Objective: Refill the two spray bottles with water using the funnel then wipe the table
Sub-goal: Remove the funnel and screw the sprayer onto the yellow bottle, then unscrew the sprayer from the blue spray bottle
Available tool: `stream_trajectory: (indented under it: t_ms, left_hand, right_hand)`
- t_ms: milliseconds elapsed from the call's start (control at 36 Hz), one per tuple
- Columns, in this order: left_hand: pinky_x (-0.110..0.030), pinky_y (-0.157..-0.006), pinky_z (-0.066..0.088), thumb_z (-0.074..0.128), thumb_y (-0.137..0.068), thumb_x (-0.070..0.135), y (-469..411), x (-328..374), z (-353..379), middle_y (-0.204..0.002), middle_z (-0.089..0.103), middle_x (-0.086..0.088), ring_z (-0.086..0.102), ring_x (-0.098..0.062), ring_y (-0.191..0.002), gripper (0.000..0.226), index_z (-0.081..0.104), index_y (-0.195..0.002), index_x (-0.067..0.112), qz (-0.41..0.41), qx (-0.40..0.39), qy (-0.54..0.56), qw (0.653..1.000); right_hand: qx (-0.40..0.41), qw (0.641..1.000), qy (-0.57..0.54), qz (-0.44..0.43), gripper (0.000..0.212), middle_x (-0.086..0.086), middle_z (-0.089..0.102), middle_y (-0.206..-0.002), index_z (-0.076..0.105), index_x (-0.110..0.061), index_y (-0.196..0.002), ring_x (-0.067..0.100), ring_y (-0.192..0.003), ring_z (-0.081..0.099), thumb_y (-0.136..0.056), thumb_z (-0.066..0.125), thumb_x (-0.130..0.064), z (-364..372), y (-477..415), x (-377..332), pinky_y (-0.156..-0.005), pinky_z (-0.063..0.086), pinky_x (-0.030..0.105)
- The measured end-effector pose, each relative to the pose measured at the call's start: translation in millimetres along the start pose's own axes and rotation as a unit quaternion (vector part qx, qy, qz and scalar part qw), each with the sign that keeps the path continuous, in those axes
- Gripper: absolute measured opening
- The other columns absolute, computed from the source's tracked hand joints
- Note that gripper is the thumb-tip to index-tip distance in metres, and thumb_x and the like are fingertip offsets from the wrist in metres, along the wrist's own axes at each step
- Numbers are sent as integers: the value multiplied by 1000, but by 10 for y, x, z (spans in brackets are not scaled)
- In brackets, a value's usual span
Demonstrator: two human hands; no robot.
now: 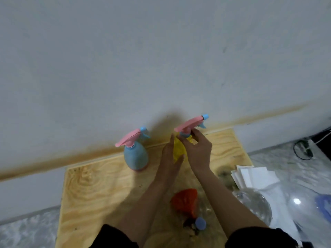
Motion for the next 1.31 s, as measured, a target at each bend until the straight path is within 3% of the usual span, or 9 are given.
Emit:
stream_trajectory:
  t_ms: [83, 278, 389, 500, 778, 861, 1056, 1222, 1306]
  left_hand:
    - [-47, -105, 38, 61, -87, 20, -83, -84, -8, -143, 43, -2, 43, -18, -129, 77, 16, -149, 32, 1, -1, 6, 1000]
    - [-47, -108, 37, 54, -82, 52, -114, -200, -24, -146, 38, 5, 36, -12, -135, 72, 23, -145, 41, -11, 1, 62, 998]
    - [-47, -107, 37, 53, -85, 52, -102, -188, -16, -145, 38, 3, 36, -14, -134, 69, 21, -145, 42, -3, 1, 34, 999]
    - [-48, -109, 33, 55, -90, 34, -54, -132, -16, -149, 34, 0, 32, -18, -137, 65, 23, -147, 29, 11, -6, 16, 1000]
    - [-40, -103, 39, 61, -89, 23, -83, -79, -26, -135, 45, -9, 43, -22, -124, 68, 25, -147, 26, -10, 15, -33, 999]
    - [-44, -96, 45, 58, -86, 33, -116, -89, -16, -131, 53, -1, 51, -18, -119, 62, 32, -143, 28, -18, 18, -37, 999]
    - [-43, -100, 42, 45, -86, 46, 43, -133, -81, -131, 56, -3, 51, -18, -120, 54, 50, -130, 15, -11, 24, -68, 997]
    - [-29, -110, 23, 49, -96, 30, 471, 73, -370, -148, 35, -8, 31, -22, -136, 54, 33, -143, 9, -53, -1, -180, 982]
    - [-32, -103, 32, 47, -97, 34, 634, 57, -545, -142, 42, -7, 37, -22, -131, 48, 39, -138, 11, -76, 5, -238, 968]
  right_hand:
    - [3, 1000, 14, -5, 23, 0, 71, -81, 70, -25, -97, 18, -82, 65, -75, 75, -29, 84, -41, 55, -71, 50, 38]
    - [18, 999, 46, -6, 29, -10, 67, -82, 67, -33, -103, 11, -82, 62, -76, 73, -41, 184, -83, 61, -71, 53, 39]
    - [25, 999, 38, -9, 31, -14, 66, -84, 65, -34, -104, 12, -85, 64, -75, 73, -39, 169, -44, 148, -73, 54, 47]
    - [22, 999, 21, -17, 37, -12, 69, -92, 63, -32, -110, 13, -89, 64, -74, 71, -39, 161, -4, 202, -75, 54, 49]
    - [-1, 999, 26, -42, 39, -3, 61, -106, 62, -18, -112, 8, -97, 55, -75, 75, -20, 131, -1, 230, -81, 54, 42]
    - [-21, 999, 33, -32, 44, 3, 58, -111, 60, -15, -116, 11, -99, 53, -74, 74, -14, 120, 20, 216, -84, 51, 36]
    - [-97, 991, 82, -30, 47, 13, 52, -118, 51, -2, -122, 24, -113, 46, -76, 63, 1, 84, 81, 78, -87, 29, 14]
    - [-167, 972, 162, -22, 42, 14, 53, -115, 50, -2, -118, 28, -111, 44, -77, 59, -8, 63, 213, 163, -79, 27, 20]
    - [-201, 957, 208, -13, 50, 13, 53, -115, 49, -4, -119, 31, -109, 49, -73, 52, -23, 43, 320, 248, -77, 30, 23]
Point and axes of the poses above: each hand's wrist, its own y-axis away from the middle knuckle, its own z-axis out of the palm, x = y × z, the point moved 3 cm from there along -y, towards the middle knuckle
